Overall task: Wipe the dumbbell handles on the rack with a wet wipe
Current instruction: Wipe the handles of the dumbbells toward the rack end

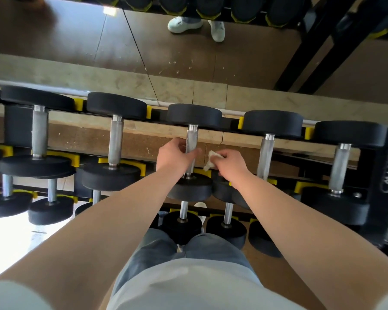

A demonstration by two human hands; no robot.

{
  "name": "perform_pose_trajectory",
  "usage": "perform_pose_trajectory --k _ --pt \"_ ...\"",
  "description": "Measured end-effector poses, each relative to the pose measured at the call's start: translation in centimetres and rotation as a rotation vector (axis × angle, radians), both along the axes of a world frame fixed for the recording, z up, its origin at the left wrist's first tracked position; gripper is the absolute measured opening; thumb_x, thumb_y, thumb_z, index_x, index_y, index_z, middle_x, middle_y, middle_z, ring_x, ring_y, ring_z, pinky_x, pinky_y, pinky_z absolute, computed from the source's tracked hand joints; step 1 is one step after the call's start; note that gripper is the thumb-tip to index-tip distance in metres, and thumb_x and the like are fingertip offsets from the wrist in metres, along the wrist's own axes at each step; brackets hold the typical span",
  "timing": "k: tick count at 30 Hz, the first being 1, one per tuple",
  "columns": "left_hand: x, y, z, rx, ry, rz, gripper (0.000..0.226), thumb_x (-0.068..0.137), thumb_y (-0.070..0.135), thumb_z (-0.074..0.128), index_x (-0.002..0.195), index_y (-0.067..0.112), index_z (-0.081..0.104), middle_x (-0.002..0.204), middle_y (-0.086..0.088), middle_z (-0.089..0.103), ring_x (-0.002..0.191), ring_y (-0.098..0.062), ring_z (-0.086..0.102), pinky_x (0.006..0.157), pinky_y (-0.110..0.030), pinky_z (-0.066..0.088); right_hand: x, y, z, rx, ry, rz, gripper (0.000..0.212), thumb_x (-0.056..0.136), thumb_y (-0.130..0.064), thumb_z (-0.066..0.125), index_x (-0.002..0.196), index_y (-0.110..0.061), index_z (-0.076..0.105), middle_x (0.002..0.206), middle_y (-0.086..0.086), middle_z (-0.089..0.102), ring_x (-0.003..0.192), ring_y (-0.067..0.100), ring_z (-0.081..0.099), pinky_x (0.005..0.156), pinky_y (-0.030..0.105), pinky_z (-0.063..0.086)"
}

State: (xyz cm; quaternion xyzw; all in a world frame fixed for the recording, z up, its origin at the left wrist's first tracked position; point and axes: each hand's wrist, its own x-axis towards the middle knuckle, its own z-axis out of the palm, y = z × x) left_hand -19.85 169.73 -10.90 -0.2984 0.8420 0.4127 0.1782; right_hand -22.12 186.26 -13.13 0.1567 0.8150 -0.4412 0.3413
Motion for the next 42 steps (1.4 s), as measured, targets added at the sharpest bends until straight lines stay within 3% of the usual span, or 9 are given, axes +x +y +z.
perform_pose_trajectory --k 3,8,12,19,26,31,34,38,42 --pt "0.4 -0.6 0.0 0.092 0.013 0.079 0.047 0.090 0.052 0.071 0.128 0.025 0.067 0.112 0.011 0.070 0.096 -0.009 0.064 0.073 -0.020 0.047 -1.0 -0.6 0.3 -0.041 0.090 -0.023 0.026 0.102 -0.029 0.061 0.125 -0.024 0.070 0.111 -0.004 0.071 0.096 0.012 0.065 0.087 0.034 0.057" --pt "1.0 -2.1 -0.7 0.298 -0.050 0.117 0.038 0.089 0.031 0.077 0.126 0.028 0.068 0.108 0.016 0.070 0.101 -0.005 0.064 0.098 -0.034 0.053 -2.4 -2.0 0.6 -0.101 0.105 -0.109 0.020 0.102 -0.026 0.062 0.120 -0.026 0.070 0.105 -0.007 0.069 0.101 0.020 0.068 0.094 0.043 0.059" --pt "1.0 -2.0 -1.4 0.184 -0.073 -0.066 0.055 0.082 0.033 0.084 0.130 0.022 0.061 0.108 0.012 0.069 0.097 -0.007 0.065 0.084 -0.025 0.053 -1.6 -2.4 -0.1 -0.064 0.077 0.014 0.023 0.100 -0.024 0.063 0.121 -0.023 0.073 0.106 -0.005 0.070 0.097 0.018 0.066 0.088 0.038 0.058" --pt "-0.4 -0.4 -0.9 0.022 -0.101 -0.006 0.051 0.084 0.064 0.070 0.115 0.026 0.060 0.095 0.010 0.063 0.076 -0.002 0.056 0.056 -0.021 0.041 -1.6 -1.8 -0.2 0.044 0.101 -0.031 0.024 0.102 -0.023 0.057 0.121 -0.021 0.071 0.102 -0.006 0.065 0.094 0.015 0.062 0.077 0.030 0.047" --pt "0.9 -2.0 -1.7 0.214 -0.051 0.088 0.042 0.092 0.052 0.068 0.125 0.025 0.071 0.114 0.008 0.071 0.103 -0.011 0.063 0.084 -0.027 0.048 -2.6 -4.1 -0.1 -0.274 0.028 -0.189 0.014 0.103 -0.018 0.059 0.115 -0.019 0.067 0.113 0.004 0.071 0.098 0.018 0.073 0.085 0.032 0.063" --pt "1.0 -2.6 -2.1 0.250 -0.088 -0.030 0.041 0.085 0.034 0.081 0.122 0.027 0.065 0.099 0.015 0.069 0.094 -0.004 0.065 0.081 -0.024 0.052 -0.3 -3.4 0.3 -0.066 -0.079 0.257 0.023 0.105 -0.027 0.054 0.098 -0.015 0.072 0.097 0.005 0.073 0.087 0.022 0.070 0.083 0.037 0.059" --pt "0.4 -1.9 -2.2 0.112 -0.075 -0.063 0.042 0.085 0.049 0.078 0.118 0.027 0.064 0.099 0.012 0.068 0.092 -0.008 0.065 0.077 -0.026 0.051 0.5 -2.5 0.5 -0.006 -0.107 0.384 0.019 0.102 -0.022 0.057 0.090 -0.016 0.070 0.090 0.008 0.070 0.084 0.025 0.065 0.078 0.038 0.050" --pt "-0.7 -1.0 -1.5 0.009 -0.090 -0.063 0.058 0.089 0.066 0.063 0.125 0.020 0.063 0.097 0.009 0.064 0.075 0.000 0.057 0.057 -0.019 0.041 -0.9 -2.9 0.6 -0.186 -0.061 0.036 0.011 0.100 -0.019 0.064 0.109 -0.021 0.070 0.109 0.006 0.073 0.102 0.024 0.070 0.095 0.043 0.058" --pt "0.1 -1.4 -1.9 0.074 -0.048 -0.019 0.058 0.090 0.068 0.058 0.124 0.022 0.068 0.098 0.011 0.069 0.084 -0.003 0.062 0.064 -0.021 0.047 -4.0 -4.0 0.4 -0.375 -0.048 -0.351 0.015 0.098 -0.007 0.064 0.110 -0.016 0.066 0.117 0.010 0.071 0.105 0.025 0.072 0.094 0.045 0.060"
